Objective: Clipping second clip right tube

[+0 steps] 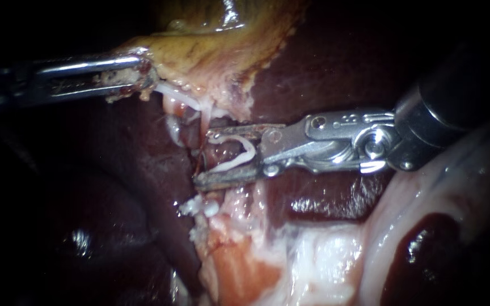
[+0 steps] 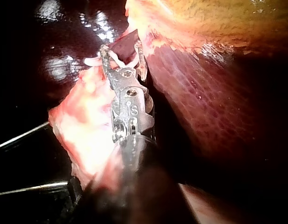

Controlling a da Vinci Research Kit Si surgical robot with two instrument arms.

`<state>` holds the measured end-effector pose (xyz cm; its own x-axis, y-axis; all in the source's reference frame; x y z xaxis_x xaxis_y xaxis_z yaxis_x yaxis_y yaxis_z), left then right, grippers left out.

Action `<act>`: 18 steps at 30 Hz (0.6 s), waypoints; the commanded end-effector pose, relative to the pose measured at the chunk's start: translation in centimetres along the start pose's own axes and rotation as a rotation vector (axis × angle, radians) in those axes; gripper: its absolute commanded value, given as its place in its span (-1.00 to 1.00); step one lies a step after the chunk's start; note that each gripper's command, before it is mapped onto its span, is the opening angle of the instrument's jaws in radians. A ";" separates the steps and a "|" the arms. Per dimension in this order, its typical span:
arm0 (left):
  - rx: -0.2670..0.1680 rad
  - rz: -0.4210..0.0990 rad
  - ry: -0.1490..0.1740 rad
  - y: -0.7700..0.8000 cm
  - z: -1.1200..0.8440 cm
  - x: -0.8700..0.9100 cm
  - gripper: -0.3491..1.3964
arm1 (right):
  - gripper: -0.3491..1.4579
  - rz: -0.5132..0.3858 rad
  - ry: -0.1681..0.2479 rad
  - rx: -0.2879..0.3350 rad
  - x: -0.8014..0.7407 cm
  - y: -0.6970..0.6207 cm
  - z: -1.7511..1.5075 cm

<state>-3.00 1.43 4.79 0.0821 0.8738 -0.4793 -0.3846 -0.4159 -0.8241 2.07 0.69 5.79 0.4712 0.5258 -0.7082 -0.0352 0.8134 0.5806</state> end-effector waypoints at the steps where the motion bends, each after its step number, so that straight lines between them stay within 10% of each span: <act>1: -0.001 0.000 0.000 0.00 0.00 0.00 -1.00 | -0.09 0.000 0.000 0.000 0.00 0.00 0.00; 18: -0.003 0.000 -0.001 -0.01 -0.04 0.00 -1.00 | -0.07 0.019 0.033 0.049 -0.05 -0.09 -0.42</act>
<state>-2.96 1.42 4.78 0.0808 0.8740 -0.4791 -0.3831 -0.4165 -0.8245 1.64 0.69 5.58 0.4390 0.5503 -0.7103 0.0077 0.7882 0.6154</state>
